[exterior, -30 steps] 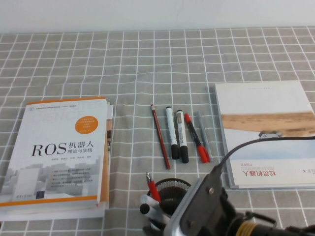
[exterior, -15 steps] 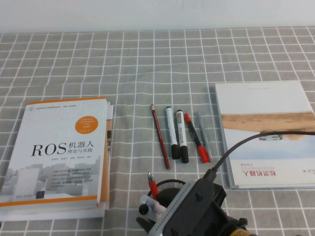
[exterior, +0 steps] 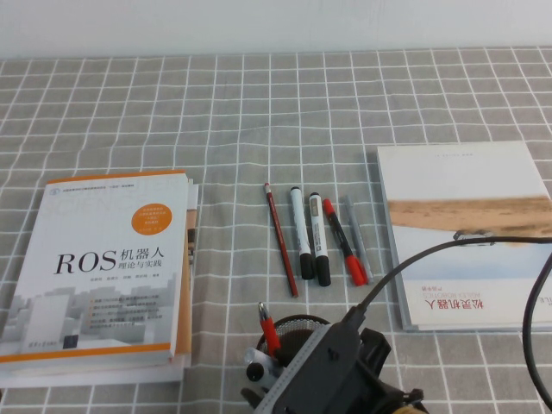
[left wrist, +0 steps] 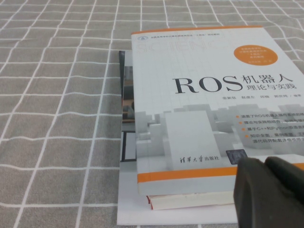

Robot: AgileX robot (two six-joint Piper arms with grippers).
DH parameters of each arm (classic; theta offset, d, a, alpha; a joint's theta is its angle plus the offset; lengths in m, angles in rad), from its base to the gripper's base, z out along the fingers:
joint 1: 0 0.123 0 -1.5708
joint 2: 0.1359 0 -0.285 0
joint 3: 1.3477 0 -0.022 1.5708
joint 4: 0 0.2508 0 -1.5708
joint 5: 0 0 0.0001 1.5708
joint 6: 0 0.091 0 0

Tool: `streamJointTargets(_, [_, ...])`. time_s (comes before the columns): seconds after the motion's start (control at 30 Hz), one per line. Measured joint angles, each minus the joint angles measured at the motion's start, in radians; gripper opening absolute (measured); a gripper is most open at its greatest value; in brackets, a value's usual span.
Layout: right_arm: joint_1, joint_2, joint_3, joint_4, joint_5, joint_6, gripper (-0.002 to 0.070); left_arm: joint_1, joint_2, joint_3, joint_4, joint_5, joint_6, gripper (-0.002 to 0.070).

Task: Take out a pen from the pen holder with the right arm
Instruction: 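Take a marker out of the pen holder and lay it on the table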

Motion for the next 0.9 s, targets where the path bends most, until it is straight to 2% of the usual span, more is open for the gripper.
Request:
streamJointTargets(0.17, [0.000,0.008,0.000,0.003,-0.017,-0.001,0.0329,0.000,0.000,0.000,0.000,0.000,0.000,-0.0003])
streamJointTargets(0.9, [0.000,0.008,0.000,-0.006,-0.039,-0.034,0.0125,0.000,0.000,0.000,0.000,0.000,0.000,-0.0003])
